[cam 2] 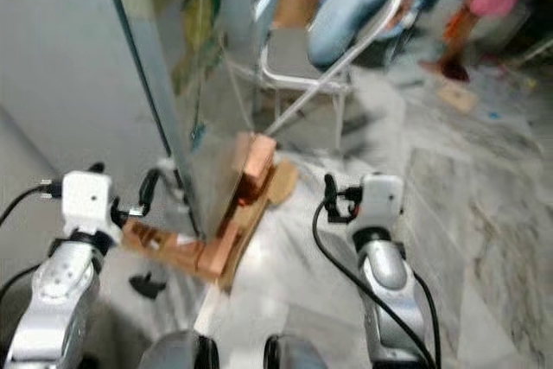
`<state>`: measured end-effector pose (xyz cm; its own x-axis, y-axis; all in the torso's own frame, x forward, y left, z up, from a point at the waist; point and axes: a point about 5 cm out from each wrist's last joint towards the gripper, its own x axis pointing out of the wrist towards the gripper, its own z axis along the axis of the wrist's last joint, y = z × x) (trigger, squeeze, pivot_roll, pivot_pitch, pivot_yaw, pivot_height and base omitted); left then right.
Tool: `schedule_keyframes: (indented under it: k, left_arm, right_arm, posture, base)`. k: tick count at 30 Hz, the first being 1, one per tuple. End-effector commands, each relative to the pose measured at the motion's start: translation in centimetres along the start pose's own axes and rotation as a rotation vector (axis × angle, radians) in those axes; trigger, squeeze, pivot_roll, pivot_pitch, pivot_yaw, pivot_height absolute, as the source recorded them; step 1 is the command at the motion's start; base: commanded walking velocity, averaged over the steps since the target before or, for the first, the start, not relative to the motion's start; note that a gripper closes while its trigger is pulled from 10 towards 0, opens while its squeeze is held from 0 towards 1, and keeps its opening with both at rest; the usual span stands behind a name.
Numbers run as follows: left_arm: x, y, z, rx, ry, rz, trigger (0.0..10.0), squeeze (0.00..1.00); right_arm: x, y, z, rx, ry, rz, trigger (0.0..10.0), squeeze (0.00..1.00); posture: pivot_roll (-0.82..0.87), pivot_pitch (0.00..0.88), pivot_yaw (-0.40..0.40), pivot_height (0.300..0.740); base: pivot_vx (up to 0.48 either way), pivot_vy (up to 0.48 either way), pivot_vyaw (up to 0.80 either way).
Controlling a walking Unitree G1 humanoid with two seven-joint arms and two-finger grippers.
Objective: Restocking fridge
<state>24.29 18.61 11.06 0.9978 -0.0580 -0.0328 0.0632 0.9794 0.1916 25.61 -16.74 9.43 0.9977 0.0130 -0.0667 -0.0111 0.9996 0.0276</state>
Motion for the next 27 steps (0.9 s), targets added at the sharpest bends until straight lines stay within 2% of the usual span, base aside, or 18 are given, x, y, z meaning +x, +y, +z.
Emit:
schedule_keyframes:
  k: [1,12,14,20,27]
  left_arm:
    - [0.0,-0.2,0.2,-0.013,-0.009,-0.007,10.0,0.00]
    - [1.4,-0.3,0.7,-0.038,-0.040,-0.023,10.0,0.00]
    - [2.5,-0.7,0.9,-0.051,-0.049,-0.030,10.0,0.00]
    - [4.2,-1.0,0.4,-0.106,-0.031,-0.054,10.0,0.00]
    - [5.7,-0.8,0.3,-0.099,-0.037,-0.054,10.0,0.00]
  right_arm:
    - [0.0,-0.4,0.2,-0.008,-0.001,-0.010,10.0,0.00]
    - [-0.2,-0.3,0.3,-0.011,-0.006,-0.005,10.0,0.00]
    - [-0.2,-0.2,0.4,-0.013,-0.009,-0.005,10.0,0.00]
    - [-0.8,-0.7,0.7,-0.015,-0.014,-0.013,10.0,0.00]
    - [-1.7,-1.5,0.5,-0.032,0.003,-0.034,10.0,0.00]
  posture:
    - [0.06,0.110,-0.071,0.740]
    - [0.05,0.114,-0.069,0.740]
    - [0.04,0.116,-0.065,0.740]
    - [0.00,0.124,-0.060,0.740]
    - [-0.03,0.139,-0.058,0.740]
  base:
    - [0.000,0.000,0.00]
    - [0.000,0.000,0.00]
    - [0.000,0.000,0.00]
    - [0.000,0.000,0.00]
    - [0.000,0.000,0.00]
